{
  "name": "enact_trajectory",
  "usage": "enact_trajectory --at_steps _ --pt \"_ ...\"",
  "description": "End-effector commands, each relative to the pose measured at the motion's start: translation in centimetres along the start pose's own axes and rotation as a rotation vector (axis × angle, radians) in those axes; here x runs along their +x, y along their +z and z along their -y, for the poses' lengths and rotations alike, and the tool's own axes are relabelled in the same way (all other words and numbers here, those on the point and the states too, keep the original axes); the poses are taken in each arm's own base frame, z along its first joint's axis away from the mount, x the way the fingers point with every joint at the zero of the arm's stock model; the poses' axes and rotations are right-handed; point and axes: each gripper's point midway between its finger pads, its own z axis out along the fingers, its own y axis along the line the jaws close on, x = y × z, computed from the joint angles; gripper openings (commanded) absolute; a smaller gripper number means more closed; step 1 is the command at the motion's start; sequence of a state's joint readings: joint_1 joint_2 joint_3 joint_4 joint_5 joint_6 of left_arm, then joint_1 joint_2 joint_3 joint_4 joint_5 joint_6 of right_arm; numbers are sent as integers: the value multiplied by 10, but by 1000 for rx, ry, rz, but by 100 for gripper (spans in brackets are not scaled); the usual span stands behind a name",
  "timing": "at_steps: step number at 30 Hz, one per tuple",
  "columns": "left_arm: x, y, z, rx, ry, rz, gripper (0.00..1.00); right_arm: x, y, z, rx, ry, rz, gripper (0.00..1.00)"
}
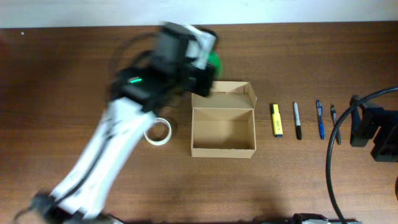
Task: Pack container
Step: 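Carry green tape with left gripper and lower it into box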
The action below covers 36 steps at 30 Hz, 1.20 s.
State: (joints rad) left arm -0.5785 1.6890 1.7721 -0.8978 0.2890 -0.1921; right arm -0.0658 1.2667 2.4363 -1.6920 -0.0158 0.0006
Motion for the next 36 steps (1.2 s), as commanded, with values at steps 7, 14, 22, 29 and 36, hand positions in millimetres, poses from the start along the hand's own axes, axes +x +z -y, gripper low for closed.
enact_trajectory --at_steps 7,14,22,29,36 --pt "101 84 84 206 127 -377 2 2 -5 1 3 11 5 99" --pt "155 104 57 54 235 -582 2 3 -9 1 3 11 14 99" --pt "153 105 19 -52 262 -604 2 4 -15 1 3 11 29 99" --pt "151 99 -14 -123 252 -626 2 4 -16 -1 -4 11 30 99" --pt "170 103 -33 -137 227 -670 2 4 -16 -1 -4 11 30 99"
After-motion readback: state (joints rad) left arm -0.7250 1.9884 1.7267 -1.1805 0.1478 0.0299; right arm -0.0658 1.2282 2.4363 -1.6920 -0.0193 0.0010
